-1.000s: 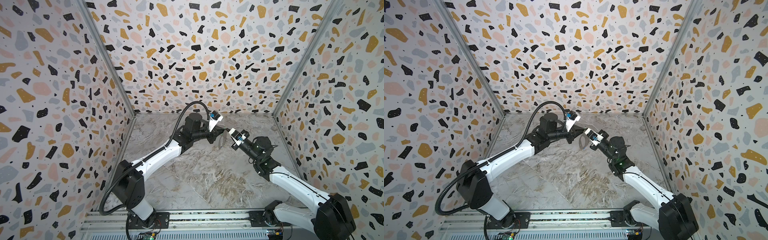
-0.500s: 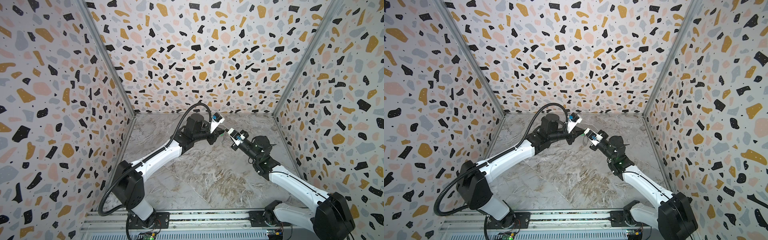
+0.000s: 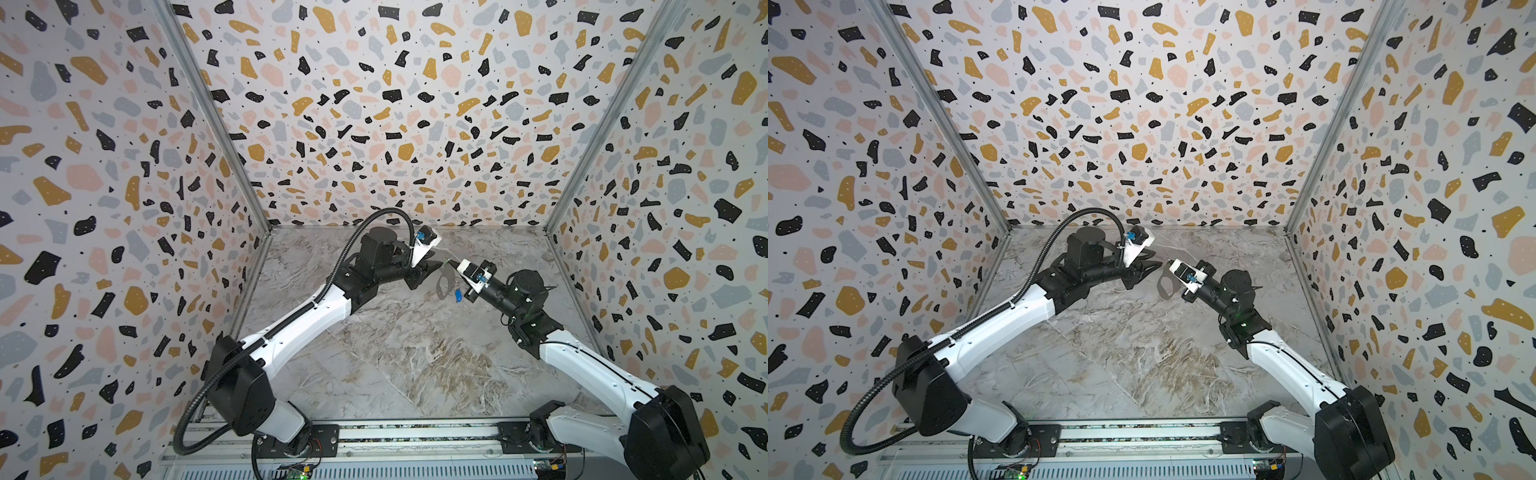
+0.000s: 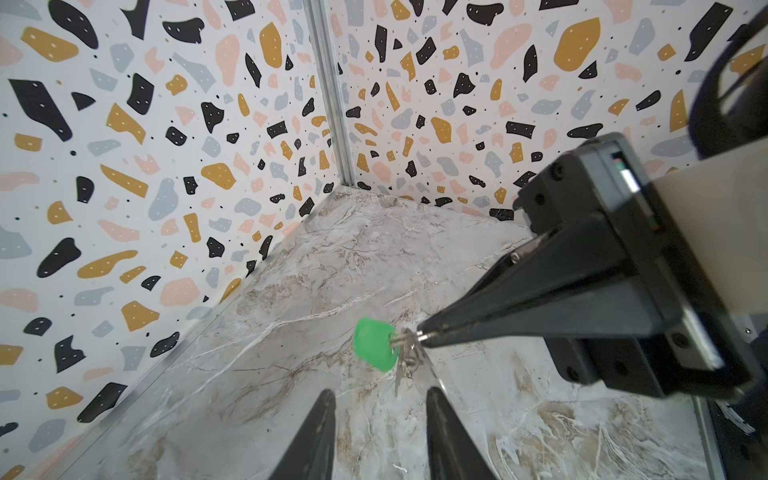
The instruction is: Remove the keys from the keyring
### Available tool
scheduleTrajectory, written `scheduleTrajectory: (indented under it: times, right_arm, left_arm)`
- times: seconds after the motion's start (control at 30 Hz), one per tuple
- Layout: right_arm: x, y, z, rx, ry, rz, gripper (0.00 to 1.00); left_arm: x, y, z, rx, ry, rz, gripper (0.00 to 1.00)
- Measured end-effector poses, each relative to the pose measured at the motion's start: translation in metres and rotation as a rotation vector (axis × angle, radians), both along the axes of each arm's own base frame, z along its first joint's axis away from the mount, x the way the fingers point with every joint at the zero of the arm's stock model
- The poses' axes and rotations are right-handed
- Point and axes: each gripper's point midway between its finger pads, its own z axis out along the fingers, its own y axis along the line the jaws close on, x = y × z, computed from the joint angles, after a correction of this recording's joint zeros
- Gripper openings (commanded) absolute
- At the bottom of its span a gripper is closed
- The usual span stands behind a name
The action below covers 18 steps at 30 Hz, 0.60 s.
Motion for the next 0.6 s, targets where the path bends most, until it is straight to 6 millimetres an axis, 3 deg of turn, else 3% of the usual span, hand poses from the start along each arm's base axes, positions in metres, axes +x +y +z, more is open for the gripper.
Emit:
scheduleTrajectory:
  times: [0.2,0.6]
  right_arm:
    - [-0.004,0.002,-0.002,0.011,0.013,0.077,0.00]
    - [-0.028,0.010,-0.005,-0.004,0.019,0.281,0.00]
  left_arm:
    - [-0.006,0.013,0.013,0.013,-0.087,0.007,0.34]
    - [-0.011,0.013,-0.001,0.146,-0.237,-0.073,0.27]
